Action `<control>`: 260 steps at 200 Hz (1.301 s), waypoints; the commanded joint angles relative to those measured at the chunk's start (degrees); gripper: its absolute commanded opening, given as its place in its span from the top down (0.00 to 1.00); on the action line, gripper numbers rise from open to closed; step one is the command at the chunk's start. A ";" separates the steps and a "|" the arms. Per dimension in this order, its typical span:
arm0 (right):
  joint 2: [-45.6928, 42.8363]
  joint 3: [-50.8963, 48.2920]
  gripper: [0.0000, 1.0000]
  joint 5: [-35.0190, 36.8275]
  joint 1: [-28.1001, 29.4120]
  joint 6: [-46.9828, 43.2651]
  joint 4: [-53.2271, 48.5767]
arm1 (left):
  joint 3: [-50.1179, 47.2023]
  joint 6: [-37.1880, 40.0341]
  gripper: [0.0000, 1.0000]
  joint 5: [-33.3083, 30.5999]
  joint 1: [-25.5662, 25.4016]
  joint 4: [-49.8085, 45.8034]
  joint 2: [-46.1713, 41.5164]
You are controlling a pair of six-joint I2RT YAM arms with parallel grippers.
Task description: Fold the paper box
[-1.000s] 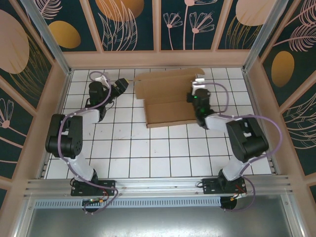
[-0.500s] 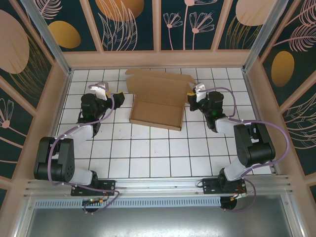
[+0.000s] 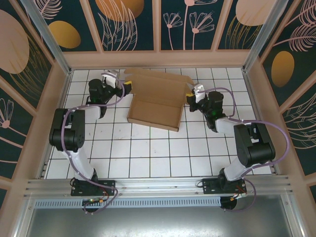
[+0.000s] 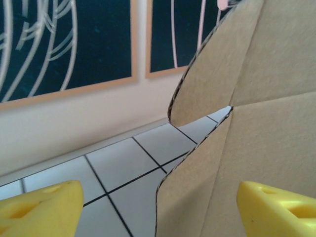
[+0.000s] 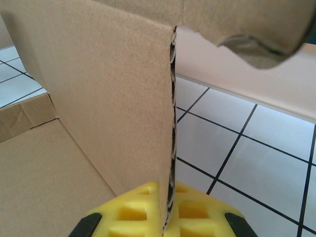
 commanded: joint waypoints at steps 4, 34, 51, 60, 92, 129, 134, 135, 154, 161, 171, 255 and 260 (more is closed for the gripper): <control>-0.07 0.95 1.00 -0.78 0.39 -1.87 -4.23 | 4.90 -0.99 0.24 6.91 0.03 2.77 3.54; -0.31 2.01 1.00 -0.12 0.65 -1.95 -5.36 | 5.77 -1.87 0.54 8.09 0.02 4.12 4.23; -0.17 2.45 1.00 1.26 1.25 -1.41 -5.53 | 4.75 -2.22 0.70 8.56 -0.04 4.70 2.94; 0.06 2.80 1.00 2.86 1.84 -0.51 -5.44 | 3.83 -2.30 0.76 8.34 -0.13 4.58 2.05; 0.84 3.36 1.00 8.44 3.91 5.16 -4.37 | -0.51 -1.20 0.91 3.07 -2.28 1.68 -1.96; 2.53 3.75 1.00 23.88 10.14 11.36 -2.69 | -9.62 -5.18 1.00 -11.56 -7.65 4.46 -8.42; 2.94 4.09 1.00 27.41 11.15 12.66 -2.48 | -10.70 -6.78 1.00 -13.38 -8.08 5.23 -8.95; 3.08 4.22 1.00 28.43 11.35 13.09 -2.43 | -10.88 -7.11 1.00 -13.74 -8.16 5.43 -8.96; 5.82 7.52 1.00 41.97 15.07 19.59 -3.57 | -14.30 -12.35 1.00 -18.45 -9.10 7.35 -12.21; 6.80 9.05 1.00 46.71 16.55 20.71 -4.31 | -15.34 -13.50 1.00 -19.52 -9.51 7.64 -12.84; 8.36 10.85 1.00 52.68 18.99 21.09 -4.86 | -16.75 -14.67 1.00 -22.12 -10.34 7.61 -13.64; 5.73 3.39 1.00 61.42 24.79 18.11 13.44 | -27.22 -20.28 1.00 -29.79 -13.86 15.14 -22.19; 5.61 2.50 1.00 61.79 25.24 17.44 15.61 | -27.85 -21.14 0.99 -29.62 -14.00 15.90 -22.35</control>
